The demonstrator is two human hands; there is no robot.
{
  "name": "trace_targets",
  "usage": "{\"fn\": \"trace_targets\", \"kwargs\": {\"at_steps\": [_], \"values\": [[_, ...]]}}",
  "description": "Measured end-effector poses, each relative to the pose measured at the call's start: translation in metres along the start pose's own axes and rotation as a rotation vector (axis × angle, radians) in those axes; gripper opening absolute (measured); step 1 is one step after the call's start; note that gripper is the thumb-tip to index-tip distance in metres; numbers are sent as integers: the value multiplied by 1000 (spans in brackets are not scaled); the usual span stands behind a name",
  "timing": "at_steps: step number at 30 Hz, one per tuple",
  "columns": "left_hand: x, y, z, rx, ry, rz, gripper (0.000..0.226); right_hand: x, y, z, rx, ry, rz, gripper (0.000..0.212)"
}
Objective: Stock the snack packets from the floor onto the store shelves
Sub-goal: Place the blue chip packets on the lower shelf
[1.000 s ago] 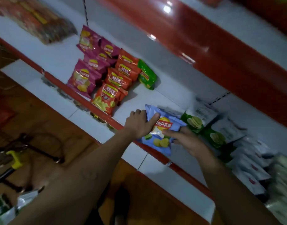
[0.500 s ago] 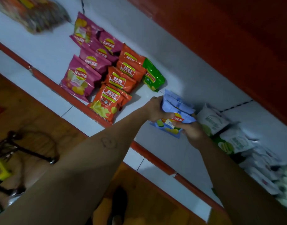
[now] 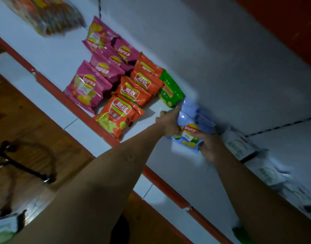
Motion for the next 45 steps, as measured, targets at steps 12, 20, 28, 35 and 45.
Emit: {"fn": "trace_targets", "kwargs": {"at_steps": [12, 20, 28, 35, 45], "values": [[3, -12, 24, -27, -72, -156, 93, -9, 25, 20, -151, -71, -36, 85], [-9, -12, 28, 21, -102, -94, 88, -17, 38, 11, -204, -166, -99, 38], [0, -12, 27, 24, -31, -106, 104, -27, 44, 12, -311, -186, -145, 41], [5, -5, 17, -44, -38, -122, 88, -34, 39, 6, -357, -222, -149, 35], [9, -3, 8, -57, -61, -137, 79, -31, 21, -6, -368, -166, -6, 20]]}}
Point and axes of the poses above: each hand's wrist, its own z-axis towards the middle knuckle, its own y-axis out of the back of the hand, x = y × z, the point moved 9 cm from there along z, towards the middle knuckle, and after that the axes turned 2 degrees about -x, right-handed, at the moved point
